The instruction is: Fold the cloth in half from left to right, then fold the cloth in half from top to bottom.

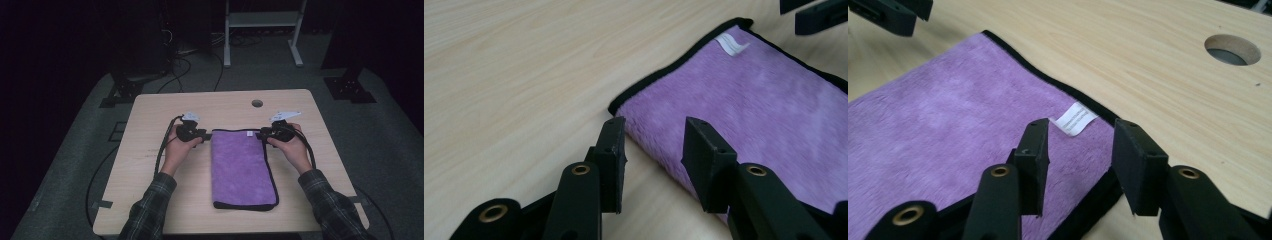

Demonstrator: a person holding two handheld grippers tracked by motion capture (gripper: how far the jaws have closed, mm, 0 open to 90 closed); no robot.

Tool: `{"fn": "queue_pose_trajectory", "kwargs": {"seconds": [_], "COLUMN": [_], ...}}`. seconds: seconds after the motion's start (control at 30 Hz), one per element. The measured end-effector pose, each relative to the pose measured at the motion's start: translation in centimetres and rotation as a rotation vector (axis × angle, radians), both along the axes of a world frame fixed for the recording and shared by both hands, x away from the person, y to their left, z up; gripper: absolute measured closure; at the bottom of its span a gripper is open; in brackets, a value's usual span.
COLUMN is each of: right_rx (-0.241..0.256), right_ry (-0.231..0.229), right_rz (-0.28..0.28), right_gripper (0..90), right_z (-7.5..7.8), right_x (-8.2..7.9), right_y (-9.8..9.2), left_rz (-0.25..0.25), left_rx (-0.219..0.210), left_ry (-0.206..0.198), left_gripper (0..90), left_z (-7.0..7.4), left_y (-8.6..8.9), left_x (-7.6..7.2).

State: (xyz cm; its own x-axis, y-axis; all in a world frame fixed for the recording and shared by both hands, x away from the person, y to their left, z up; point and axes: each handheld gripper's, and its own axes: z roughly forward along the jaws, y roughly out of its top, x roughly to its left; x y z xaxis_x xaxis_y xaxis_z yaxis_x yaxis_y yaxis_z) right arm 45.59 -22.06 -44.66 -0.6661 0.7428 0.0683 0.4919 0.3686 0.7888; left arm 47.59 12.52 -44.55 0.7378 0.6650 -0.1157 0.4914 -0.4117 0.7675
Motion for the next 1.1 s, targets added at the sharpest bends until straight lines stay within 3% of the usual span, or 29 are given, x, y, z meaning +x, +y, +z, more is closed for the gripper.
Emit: {"fn": "queue_pose_trajectory", "kwargs": {"seconds": [0.27,0.5,0.7,0.9,1.03,1.1], "right_rx": [-0.022,-0.024,-0.015,-0.008,-0.002,-0.001], "right_ry": [0.041,0.066,0.074,0.095,0.105,0.111], "right_rz": [-0.022,-0.036,-0.029,-0.014,-0.009,-0.015], "right_gripper": [56.8,53.1,58.7,73.0,78.2,79.5], "right_z": [-1.9,-3.0,-3.3,-3.2,-3.2,-3.1], "right_x": [2.0,2.6,2.6,2.4,2.4,2.3], "right_y": [-0.1,-0.5,-0.5,-0.4,-0.3,-0.2], "left_rz": [0.019,0.026,0.001,-0.014,-0.014,-0.002], "left_rx": [0.008,0.032,0.054,0.041,0.025,0.028], "left_ry": [0.009,0.027,0.05,0.053,0.08,0.085], "left_gripper": [60.0,56.4,56.1,67.9,81.1,83.3], "left_z": [-0.7,-1.5,-2.6,-2.7,-2.7,-2.7], "left_y": [-1.1,-1.8,-2.2,-2.3,-2.5,-2.6], "left_x": [1.9,2.8,3.0,3.0,2.9,2.8]}}
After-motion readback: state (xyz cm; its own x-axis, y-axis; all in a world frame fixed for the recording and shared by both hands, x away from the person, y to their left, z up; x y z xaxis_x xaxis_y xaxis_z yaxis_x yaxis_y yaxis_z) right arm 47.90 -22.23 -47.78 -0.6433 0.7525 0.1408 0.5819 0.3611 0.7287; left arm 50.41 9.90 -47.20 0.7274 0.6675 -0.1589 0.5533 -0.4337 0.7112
